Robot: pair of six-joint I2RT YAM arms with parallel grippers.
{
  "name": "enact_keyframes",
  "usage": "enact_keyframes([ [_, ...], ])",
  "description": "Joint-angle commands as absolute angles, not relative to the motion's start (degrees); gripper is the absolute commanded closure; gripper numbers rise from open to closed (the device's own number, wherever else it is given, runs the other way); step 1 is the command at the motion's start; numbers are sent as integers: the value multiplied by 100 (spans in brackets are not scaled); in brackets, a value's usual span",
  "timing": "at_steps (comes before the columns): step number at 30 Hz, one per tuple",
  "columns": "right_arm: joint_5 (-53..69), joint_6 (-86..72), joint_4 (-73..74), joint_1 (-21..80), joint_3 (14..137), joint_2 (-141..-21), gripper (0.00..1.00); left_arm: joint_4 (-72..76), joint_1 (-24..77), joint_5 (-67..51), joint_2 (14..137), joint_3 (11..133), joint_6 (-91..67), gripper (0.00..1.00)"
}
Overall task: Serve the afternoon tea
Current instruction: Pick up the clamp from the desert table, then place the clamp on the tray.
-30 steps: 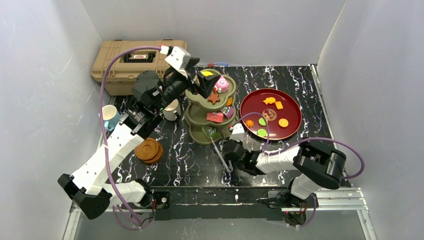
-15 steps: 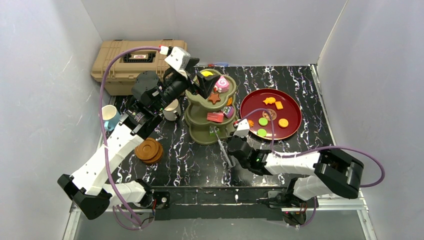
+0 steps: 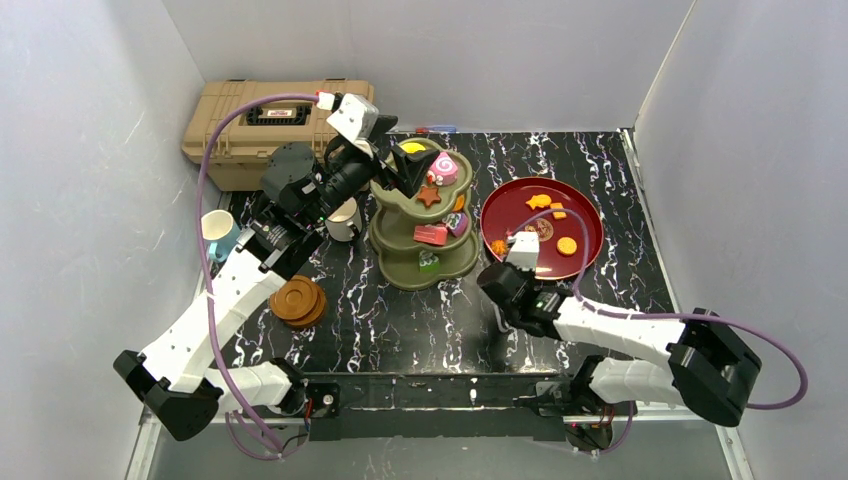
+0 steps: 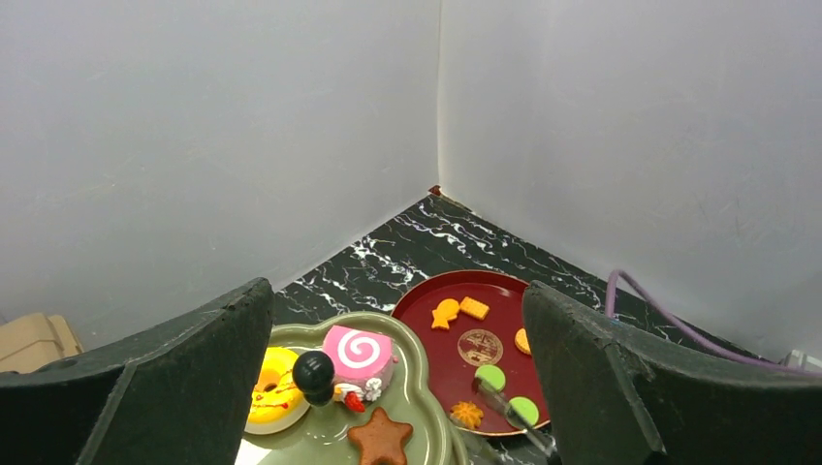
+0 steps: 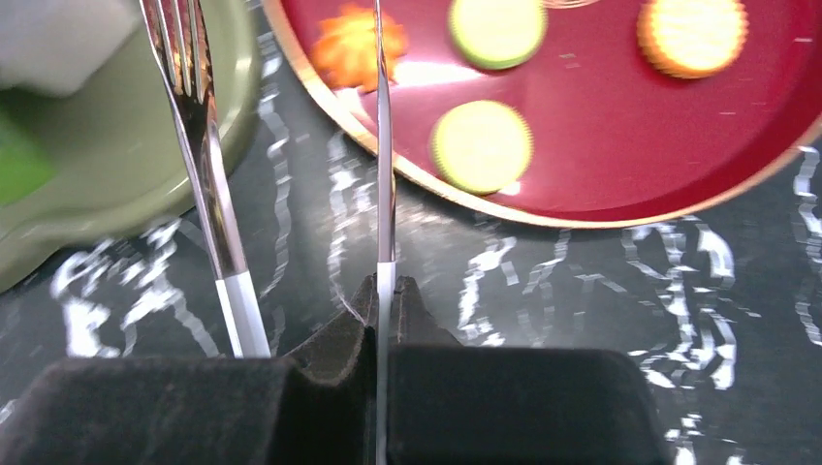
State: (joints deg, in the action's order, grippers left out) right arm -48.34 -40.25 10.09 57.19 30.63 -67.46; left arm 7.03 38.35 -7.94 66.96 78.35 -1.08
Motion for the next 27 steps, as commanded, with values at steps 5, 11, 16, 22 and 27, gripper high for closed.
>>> enact_keyframes([
  [5, -4505, -3466, 1177, 3624, 3726, -6605, 99, 356, 3792, -683, 6480, 7935, 103, 2],
  [11, -3761, -3007, 630, 2294, 4026, -7519, 99, -811, 3470, -294, 6549, 8222, -95, 2],
  [16, -3577, -2853, 393, 2118, 4313, -8216, 91, -1564, 2828, -508, 6586, 8385, -200, 2],
  [22, -3475, -2862, 396, 2118, 4387, -8197, 51, -2108, 2001, -1102, 6438, 8090, -61, 2],
  [27, -3442, -2758, 790, 2146, 4627, -7625, 28, -2610, 1512, -1646, 6414, 8002, 182, 2],
])
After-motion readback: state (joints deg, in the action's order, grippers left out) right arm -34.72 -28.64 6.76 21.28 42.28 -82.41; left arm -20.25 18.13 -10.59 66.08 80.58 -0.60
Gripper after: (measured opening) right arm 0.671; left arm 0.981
